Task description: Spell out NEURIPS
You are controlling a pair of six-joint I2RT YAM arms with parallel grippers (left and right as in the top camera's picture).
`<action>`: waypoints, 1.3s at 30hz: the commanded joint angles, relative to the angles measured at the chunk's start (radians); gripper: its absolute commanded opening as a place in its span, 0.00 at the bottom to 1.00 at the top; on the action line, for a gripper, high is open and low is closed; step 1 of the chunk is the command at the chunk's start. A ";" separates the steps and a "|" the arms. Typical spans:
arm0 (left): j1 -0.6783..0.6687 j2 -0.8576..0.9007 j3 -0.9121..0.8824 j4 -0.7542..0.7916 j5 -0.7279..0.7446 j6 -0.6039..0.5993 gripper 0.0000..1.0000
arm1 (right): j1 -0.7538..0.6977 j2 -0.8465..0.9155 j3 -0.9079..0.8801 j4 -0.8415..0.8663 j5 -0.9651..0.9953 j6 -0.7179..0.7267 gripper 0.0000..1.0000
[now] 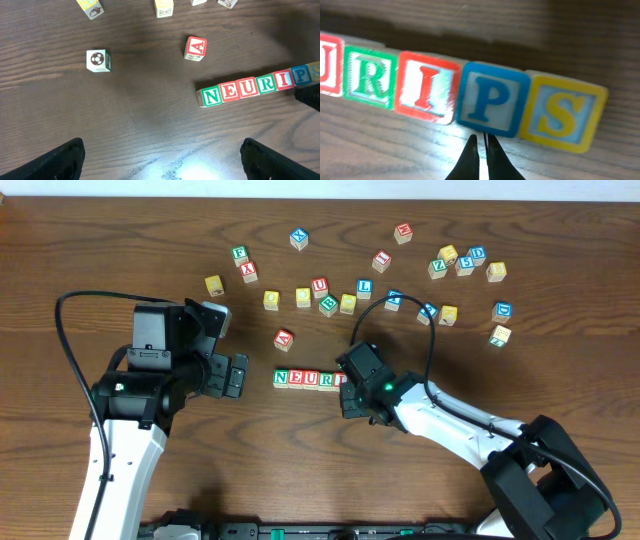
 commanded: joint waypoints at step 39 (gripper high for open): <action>0.004 -0.001 0.025 0.000 -0.010 0.006 0.98 | 0.007 -0.381 0.462 -0.616 0.320 -0.106 0.73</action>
